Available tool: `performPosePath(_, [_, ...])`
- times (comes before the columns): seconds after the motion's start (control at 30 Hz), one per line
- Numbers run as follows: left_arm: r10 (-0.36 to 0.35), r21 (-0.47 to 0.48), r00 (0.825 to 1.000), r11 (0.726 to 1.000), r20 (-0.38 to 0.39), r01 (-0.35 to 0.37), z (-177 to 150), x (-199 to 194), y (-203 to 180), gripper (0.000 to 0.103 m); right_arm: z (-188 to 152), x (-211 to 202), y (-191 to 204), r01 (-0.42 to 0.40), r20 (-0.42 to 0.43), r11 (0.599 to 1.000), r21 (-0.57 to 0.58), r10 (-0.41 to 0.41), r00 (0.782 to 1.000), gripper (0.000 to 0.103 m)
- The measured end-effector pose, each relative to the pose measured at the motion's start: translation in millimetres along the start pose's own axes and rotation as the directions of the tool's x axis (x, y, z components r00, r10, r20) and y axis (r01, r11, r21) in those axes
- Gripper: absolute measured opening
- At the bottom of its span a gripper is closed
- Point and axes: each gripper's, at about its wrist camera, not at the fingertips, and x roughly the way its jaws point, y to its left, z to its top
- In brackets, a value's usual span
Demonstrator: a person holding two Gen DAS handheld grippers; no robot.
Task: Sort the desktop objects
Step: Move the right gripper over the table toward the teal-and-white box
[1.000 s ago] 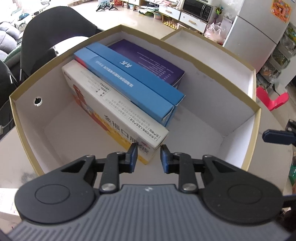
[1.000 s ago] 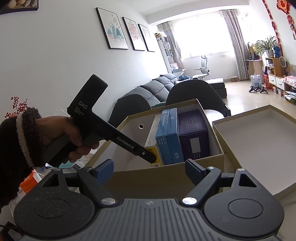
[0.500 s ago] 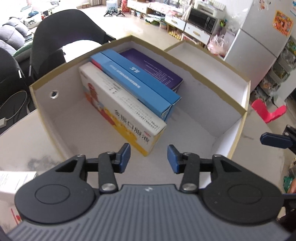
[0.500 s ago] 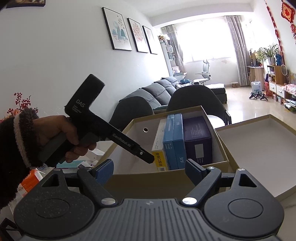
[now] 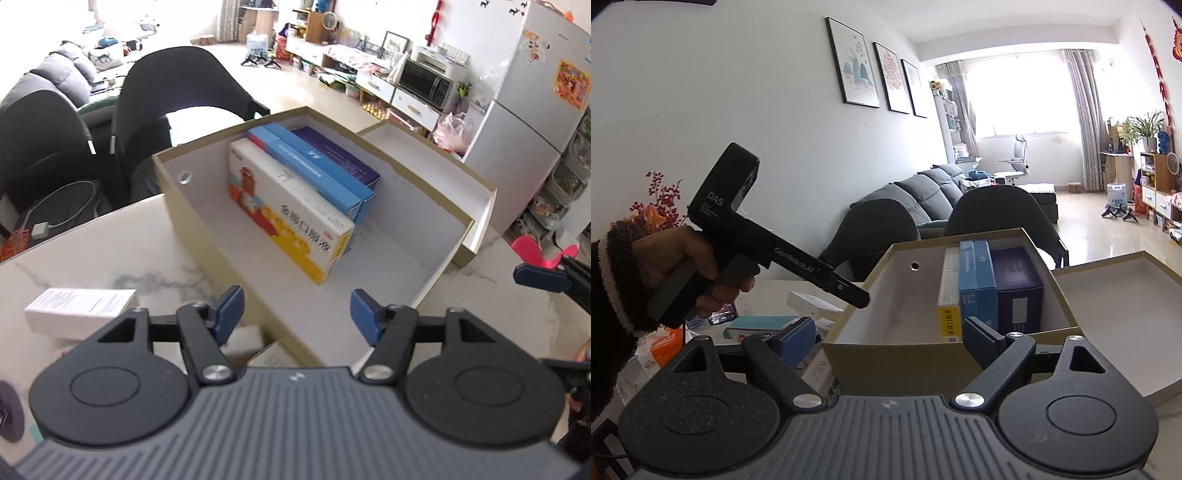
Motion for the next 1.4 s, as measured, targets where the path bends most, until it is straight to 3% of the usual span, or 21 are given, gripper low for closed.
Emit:
performPosePath(0.1, [0.023, -0.013, 0.999, 1.0, 0.025, -0.023, -10.5, -14.5, 7.6, 0.079, 6.1, -1.1, 5.2, -0.005, -0.005, 1.0, -0.009, 0.005, 1.0, 0.09])
performPosePath(0.47, [0.126, -0.089, 0.989, 0.989, 0.083, -0.118, -58.3, -55.4, 37.5, 0.102, 4.5, 3.7, 31.3, -0.041, -0.027, 0.997, -0.069, 0.04, 0.999, 0.092])
performPosePath(0.83, [0.221, -0.228, 0.97, 0.954, 0.106, -0.192, -121.2, -82.1, 66.0, 0.103, 3.7, 20.7, 58.4, -0.097, -0.082, 0.981, -0.169, 0.084, 0.993, 0.096])
performPosePath(1.03, [0.298, -0.299, 0.947, 0.92, 0.117, -0.253, -151.7, -88.4, 65.0, 0.103, 3.2, 35.8, 72.6, -0.151, -0.13, 0.959, -0.241, 0.122, 0.984, 0.097])
performPosePath(1.2, [0.372, -0.341, 0.92, 0.886, 0.124, -0.313, -177.0, -90.2, 58.4, 0.103, 7.4, 53.2, 87.8, -0.207, -0.176, 0.923, -0.323, 0.157, 0.972, 0.098])
performPosePath(1.4, [0.395, -0.451, 0.907, 0.843, 0.148, -0.293, -201.5, -93.7, 57.1, 0.103, 15.2, 79.1, 108.4, -0.289, -0.246, 0.858, -0.424, 0.198, 0.949, 0.098])
